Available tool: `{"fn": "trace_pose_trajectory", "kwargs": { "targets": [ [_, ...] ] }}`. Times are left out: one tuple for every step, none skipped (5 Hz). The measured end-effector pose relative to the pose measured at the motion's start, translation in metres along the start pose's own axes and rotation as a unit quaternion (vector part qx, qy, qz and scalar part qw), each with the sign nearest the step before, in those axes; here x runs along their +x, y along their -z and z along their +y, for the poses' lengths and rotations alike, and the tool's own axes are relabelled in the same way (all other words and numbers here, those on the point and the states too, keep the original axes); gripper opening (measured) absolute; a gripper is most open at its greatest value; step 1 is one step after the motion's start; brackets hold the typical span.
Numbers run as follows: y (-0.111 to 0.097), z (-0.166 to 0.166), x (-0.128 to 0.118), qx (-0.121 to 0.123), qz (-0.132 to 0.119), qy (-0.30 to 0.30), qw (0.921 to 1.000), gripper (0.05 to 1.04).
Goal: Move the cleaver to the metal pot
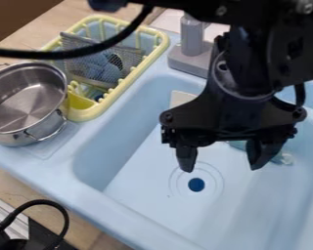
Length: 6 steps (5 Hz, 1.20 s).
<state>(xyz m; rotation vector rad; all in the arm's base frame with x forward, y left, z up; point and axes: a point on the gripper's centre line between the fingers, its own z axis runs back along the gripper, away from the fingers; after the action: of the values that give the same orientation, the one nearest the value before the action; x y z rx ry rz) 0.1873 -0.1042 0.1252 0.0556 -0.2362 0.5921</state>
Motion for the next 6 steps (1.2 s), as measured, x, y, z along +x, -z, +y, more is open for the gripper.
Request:
{"fn": "trace_pose_trajectory", "kwargs": {
  "targets": [
    [0.005, 0.002, -0.002, 0.011, 0.004, -0.002, 0.9999, 0.999],
    [0.024, 0.003, 0.008, 0.036, 0.007, -0.062, 0.9974, 0.999],
    [0.041, -0.001, 0.020, 0.028, 0.009, -0.101, 0.9944, 0.999],
    [0.061, -0.004, 0.030, 0.045, -0.005, -0.139, 0.9892, 0.999],
    [0.069, -0.008, 0.041, 0.055, -0.017, -0.167, 0.9843, 0.999],
    [0.067, -0.012, 0.054, 0.041, -0.025, -0.184, 0.9817, 0.999]
  ]
}}
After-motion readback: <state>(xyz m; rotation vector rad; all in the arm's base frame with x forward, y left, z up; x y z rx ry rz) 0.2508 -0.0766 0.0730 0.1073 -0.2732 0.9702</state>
